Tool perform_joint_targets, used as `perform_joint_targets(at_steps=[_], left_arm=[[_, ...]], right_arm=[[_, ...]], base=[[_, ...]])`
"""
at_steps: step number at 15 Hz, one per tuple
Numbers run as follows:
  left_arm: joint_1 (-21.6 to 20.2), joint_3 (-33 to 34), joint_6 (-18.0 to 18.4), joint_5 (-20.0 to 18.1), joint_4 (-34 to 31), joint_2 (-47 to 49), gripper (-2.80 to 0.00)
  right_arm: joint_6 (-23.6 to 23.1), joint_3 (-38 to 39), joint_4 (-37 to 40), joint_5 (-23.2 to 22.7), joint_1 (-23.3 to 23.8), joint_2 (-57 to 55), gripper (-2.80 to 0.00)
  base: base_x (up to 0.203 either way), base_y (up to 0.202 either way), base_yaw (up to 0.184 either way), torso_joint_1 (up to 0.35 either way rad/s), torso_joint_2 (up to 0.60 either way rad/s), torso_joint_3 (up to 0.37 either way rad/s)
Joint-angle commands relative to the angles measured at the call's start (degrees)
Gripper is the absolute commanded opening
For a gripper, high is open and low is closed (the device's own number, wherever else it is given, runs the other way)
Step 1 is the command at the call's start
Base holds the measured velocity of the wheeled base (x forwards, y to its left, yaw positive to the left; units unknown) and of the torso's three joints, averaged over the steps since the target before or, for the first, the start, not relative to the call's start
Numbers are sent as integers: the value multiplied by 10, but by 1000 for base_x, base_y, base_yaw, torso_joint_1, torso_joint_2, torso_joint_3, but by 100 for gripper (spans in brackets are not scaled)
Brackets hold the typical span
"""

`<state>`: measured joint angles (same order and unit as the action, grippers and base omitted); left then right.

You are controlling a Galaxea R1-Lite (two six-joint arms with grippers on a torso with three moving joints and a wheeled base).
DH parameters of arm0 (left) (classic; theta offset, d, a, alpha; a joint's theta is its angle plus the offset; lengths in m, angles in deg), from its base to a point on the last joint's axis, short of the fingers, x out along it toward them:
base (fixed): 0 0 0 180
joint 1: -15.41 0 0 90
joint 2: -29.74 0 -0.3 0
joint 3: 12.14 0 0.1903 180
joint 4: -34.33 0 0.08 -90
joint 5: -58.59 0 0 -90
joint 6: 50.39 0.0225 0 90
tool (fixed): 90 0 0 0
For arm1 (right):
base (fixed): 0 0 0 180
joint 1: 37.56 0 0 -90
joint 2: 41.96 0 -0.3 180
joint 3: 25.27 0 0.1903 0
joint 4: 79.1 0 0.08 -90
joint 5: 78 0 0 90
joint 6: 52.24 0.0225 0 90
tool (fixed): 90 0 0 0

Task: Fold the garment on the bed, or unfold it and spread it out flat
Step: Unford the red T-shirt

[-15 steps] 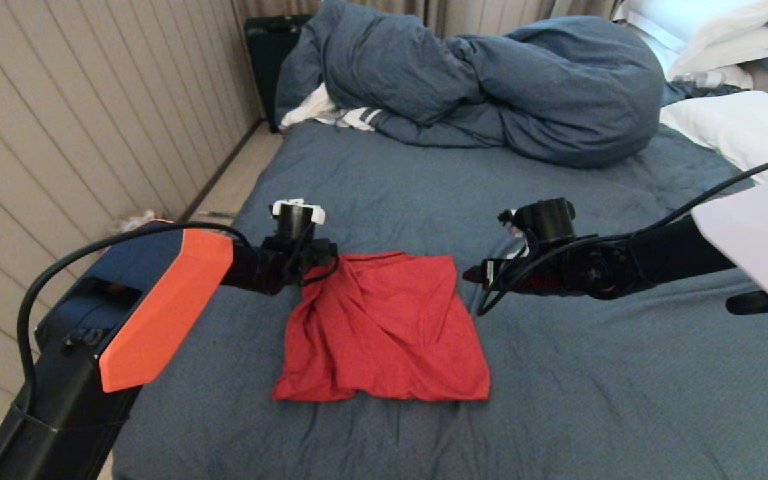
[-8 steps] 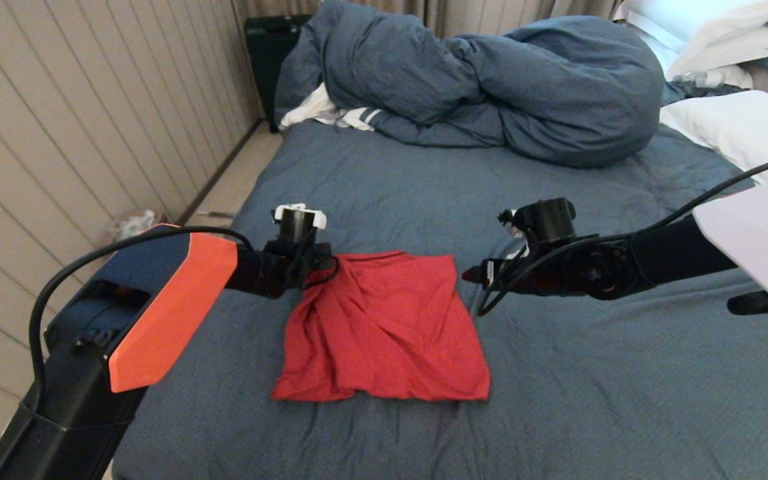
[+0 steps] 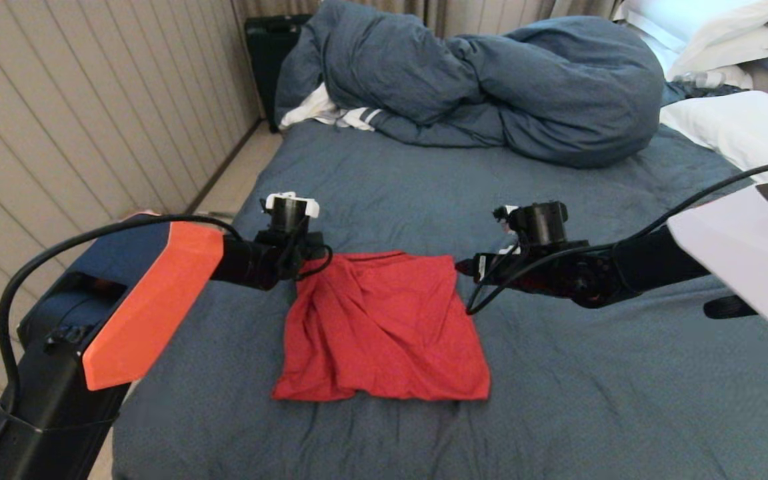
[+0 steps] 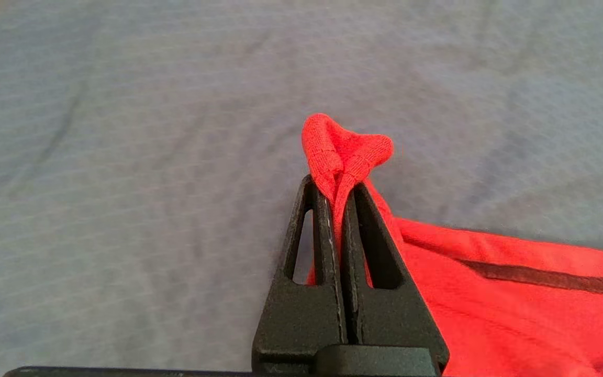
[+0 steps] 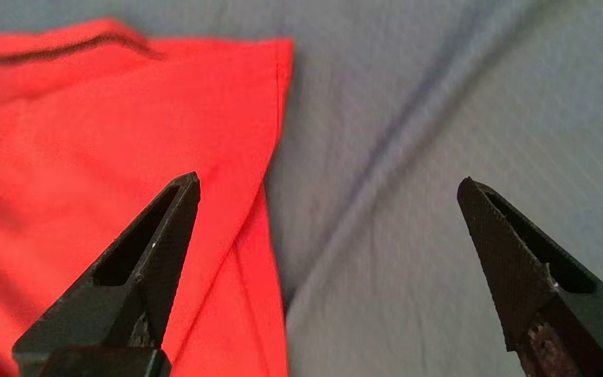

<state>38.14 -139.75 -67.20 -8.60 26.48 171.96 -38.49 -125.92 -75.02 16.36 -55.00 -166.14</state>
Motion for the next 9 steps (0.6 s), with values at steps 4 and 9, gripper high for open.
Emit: perform_joint_targets(at_steps=[4,9], left_arm=[[0,53,-2,4,32,-30,-280],[1,88,4,5,79,-41,-280]], right_arm=[[0,-18,-36,26,-17,-59,0],[-24,-17,-167,104,-55,-115,0]], base=[[0,0,0,0,0,0],[0,0,0,0,0,0]])
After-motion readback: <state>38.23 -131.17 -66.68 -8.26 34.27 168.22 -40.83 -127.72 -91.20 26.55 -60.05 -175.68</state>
